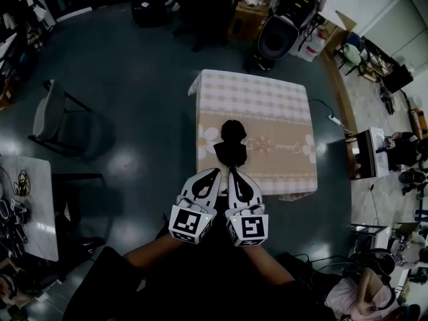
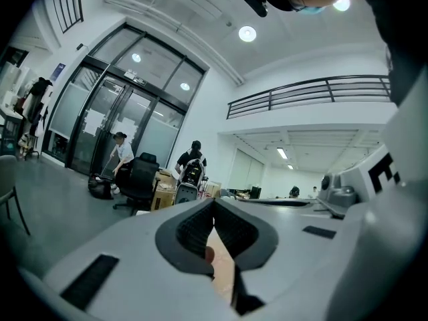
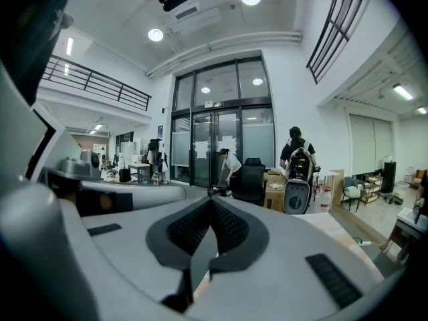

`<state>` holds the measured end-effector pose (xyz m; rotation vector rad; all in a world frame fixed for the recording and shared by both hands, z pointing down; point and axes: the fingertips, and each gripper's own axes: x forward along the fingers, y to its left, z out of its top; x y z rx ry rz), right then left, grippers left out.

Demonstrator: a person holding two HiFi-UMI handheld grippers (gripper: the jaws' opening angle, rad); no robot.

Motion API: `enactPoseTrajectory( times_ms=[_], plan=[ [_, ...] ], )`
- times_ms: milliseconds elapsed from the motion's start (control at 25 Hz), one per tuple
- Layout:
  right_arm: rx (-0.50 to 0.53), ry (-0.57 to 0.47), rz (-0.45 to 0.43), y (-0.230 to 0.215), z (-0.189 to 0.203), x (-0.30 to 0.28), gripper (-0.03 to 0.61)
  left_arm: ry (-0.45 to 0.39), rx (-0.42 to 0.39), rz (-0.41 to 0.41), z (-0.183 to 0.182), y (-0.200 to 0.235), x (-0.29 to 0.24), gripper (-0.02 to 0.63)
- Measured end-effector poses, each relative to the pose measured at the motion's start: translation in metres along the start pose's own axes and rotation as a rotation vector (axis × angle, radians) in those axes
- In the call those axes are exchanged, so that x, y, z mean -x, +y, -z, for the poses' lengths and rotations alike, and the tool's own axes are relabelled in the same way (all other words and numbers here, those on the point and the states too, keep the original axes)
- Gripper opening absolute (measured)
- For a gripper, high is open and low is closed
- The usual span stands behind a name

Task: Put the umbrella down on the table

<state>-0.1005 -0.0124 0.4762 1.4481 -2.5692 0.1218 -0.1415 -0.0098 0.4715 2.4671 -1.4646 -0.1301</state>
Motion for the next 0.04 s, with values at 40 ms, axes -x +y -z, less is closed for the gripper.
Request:
enactPoseTrajectory(
  times_ms=[40],
  plan=[
    [-0.002,0.002,0.001,-0.0005,-0.0001,-0.0013,0.017,0.000,0.002,-0.003,-0.0008,0.0010,-0.0011,0.017]
  ],
)
